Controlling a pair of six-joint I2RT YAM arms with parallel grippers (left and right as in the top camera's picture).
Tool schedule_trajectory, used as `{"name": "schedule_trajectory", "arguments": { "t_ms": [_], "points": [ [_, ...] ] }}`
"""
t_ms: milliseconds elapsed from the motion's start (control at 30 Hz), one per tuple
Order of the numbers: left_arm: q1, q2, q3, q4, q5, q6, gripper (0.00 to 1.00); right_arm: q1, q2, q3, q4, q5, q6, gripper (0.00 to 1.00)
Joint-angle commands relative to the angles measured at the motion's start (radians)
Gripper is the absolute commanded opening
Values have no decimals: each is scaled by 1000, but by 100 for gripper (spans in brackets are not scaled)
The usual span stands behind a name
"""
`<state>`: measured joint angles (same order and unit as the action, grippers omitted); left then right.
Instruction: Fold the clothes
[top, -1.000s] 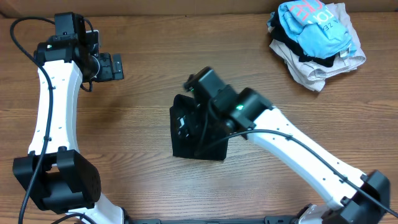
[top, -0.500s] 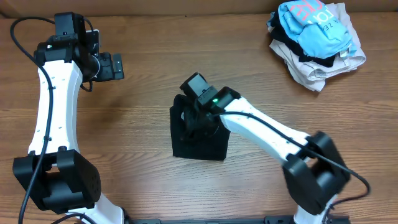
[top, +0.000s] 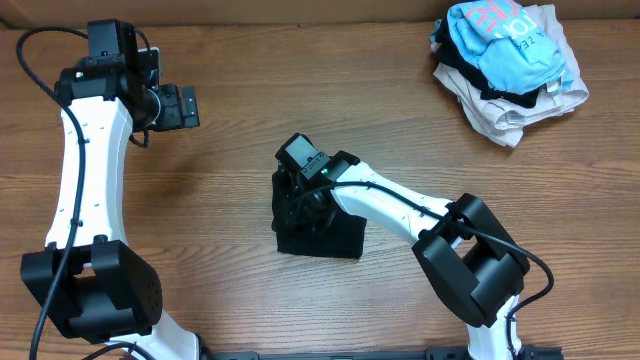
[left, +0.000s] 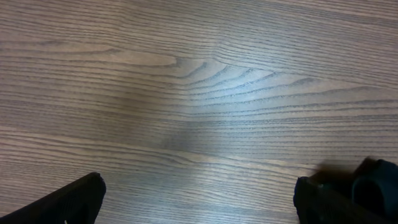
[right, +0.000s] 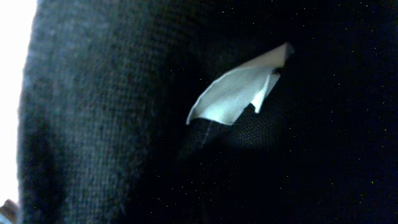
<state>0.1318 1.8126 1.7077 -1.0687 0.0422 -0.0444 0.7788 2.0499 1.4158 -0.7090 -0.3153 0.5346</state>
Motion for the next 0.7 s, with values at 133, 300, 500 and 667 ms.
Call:
{"name": "schedule_trajectory", "arguments": {
  "t_ms": [133,300,500,667],
  "points": [
    [4,13,10,3,10,23,100,5,-177,116,-128,-71,-97,22],
    [4,13,10,3,10,23,100,-6,-273,130,-240,-52,-93,51],
    [4,13,10,1,10,24,100,-58,-274,103,-418,66,-93,65],
    [4,13,10,2,10,24,100,-71,-272,-18,-392,159,-143,66]
  ]
}}
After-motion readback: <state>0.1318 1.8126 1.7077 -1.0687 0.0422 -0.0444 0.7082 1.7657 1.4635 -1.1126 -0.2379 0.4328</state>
